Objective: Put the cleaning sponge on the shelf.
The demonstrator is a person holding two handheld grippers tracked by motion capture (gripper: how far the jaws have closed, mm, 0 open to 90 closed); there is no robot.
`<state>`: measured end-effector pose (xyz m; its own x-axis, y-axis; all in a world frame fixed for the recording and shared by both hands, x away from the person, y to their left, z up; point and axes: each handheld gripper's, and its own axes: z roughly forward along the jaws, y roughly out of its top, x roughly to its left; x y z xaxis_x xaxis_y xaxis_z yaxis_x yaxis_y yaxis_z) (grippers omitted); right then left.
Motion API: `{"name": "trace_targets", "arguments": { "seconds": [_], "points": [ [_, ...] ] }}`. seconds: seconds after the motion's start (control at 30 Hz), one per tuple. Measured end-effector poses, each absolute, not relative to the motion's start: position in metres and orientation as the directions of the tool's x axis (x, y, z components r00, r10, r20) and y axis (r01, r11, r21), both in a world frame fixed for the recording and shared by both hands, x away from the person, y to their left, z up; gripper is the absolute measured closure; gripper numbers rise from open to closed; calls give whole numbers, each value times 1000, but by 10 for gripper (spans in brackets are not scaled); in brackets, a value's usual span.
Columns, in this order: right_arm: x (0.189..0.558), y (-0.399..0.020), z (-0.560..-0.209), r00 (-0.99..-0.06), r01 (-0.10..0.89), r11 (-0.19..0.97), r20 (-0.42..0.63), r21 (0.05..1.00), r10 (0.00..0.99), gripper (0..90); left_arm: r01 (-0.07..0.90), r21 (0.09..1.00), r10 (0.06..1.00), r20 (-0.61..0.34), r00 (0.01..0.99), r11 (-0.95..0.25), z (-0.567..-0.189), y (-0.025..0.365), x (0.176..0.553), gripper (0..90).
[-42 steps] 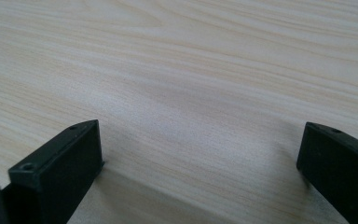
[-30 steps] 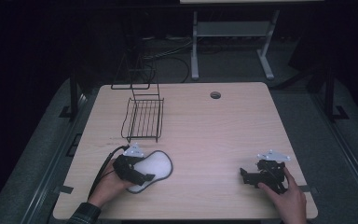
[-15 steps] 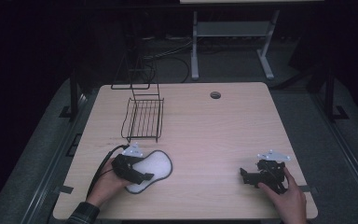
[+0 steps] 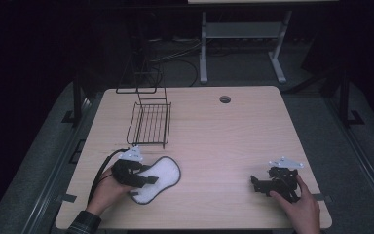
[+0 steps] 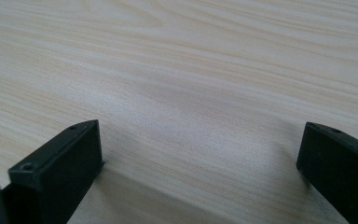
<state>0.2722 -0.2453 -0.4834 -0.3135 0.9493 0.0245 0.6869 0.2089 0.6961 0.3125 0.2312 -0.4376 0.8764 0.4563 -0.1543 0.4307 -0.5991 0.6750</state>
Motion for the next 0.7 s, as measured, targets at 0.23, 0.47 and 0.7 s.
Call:
{"name": "trace_targets", "arguments": {
  "seconds": [0.23,0.47,0.7],
  "points": [
    [272,-245,-483,-313,687,209,25,696,949,0,443,699,448,-194,873,-562,-432,235,312,594],
    [272,-245,-483,-313,687,208,25,696,949,0,463,711,448,-229,864,-529,-428,238,313,642],
    [272,-245,-483,-313,687,209,25,696,949,0,470,718,440,-250,862,-513,-423,238,313,693]
  ]
}}
